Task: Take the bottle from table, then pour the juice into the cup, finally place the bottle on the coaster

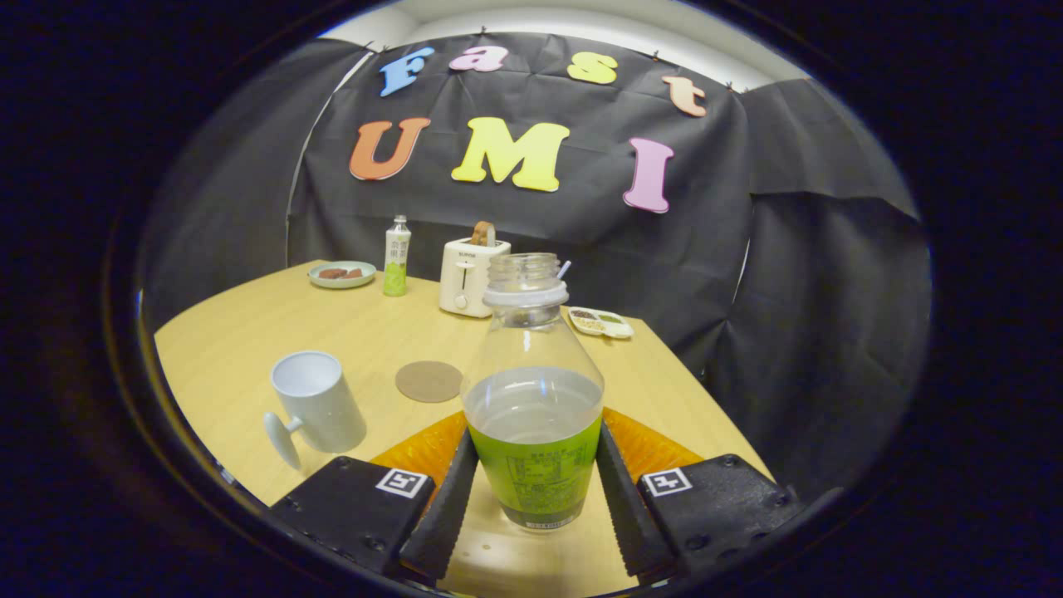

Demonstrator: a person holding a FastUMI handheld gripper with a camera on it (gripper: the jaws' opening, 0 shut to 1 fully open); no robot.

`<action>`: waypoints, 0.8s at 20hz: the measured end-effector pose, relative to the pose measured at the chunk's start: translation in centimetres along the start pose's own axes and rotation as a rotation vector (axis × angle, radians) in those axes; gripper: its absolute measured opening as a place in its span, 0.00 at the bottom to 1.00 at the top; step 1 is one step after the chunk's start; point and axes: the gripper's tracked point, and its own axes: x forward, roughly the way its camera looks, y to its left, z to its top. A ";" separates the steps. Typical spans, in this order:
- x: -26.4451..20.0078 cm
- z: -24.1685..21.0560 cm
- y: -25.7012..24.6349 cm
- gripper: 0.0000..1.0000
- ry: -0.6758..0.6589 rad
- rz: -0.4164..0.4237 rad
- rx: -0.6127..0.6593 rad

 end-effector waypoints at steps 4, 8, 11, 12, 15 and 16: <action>-0.6 2.1 -2.3 0.80 -0.072 -0.145 -0.289; -1.1 2.7 -0.9 0.80 -0.083 -0.165 -0.455; -1.7 2.7 1.1 0.80 -0.074 -0.113 -0.505; -1.9 2.6 1.9 0.80 -0.072 -0.103 -0.522; -1.9 3.3 2.3 0.80 -0.077 -0.110 -0.594; -1.7 3.4 2.4 0.80 -0.071 -0.114 -0.632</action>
